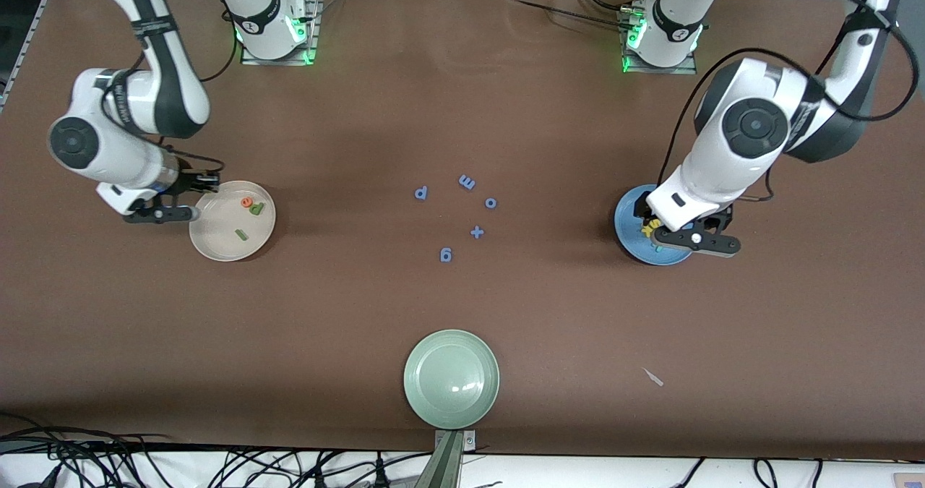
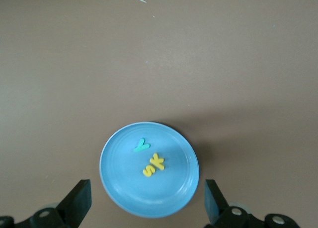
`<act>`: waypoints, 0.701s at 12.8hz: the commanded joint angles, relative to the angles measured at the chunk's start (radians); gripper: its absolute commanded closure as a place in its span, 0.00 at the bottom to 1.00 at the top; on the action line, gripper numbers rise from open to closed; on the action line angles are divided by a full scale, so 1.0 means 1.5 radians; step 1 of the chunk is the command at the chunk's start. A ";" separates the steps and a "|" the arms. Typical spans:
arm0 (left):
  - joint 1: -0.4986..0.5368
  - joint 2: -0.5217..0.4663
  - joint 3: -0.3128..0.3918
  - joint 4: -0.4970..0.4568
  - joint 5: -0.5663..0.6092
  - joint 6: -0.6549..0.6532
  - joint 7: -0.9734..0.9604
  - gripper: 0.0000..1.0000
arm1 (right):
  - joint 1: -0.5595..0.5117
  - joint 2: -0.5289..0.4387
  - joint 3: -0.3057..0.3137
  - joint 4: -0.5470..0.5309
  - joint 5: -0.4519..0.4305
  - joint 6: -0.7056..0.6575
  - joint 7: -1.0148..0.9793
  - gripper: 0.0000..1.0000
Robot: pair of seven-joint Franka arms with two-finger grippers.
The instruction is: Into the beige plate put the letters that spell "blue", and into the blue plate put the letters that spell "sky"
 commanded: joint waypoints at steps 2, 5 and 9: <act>-0.006 -0.066 0.029 0.065 -0.093 -0.107 0.015 0.00 | -0.010 0.008 0.000 0.043 -0.001 -0.012 0.001 0.41; -0.104 -0.095 0.176 0.068 -0.142 -0.106 0.017 0.00 | -0.009 0.019 0.000 0.149 0.001 -0.086 0.006 0.00; -0.188 -0.145 0.308 0.044 -0.160 -0.083 0.056 0.00 | -0.002 0.053 0.006 0.354 0.003 -0.247 0.008 0.00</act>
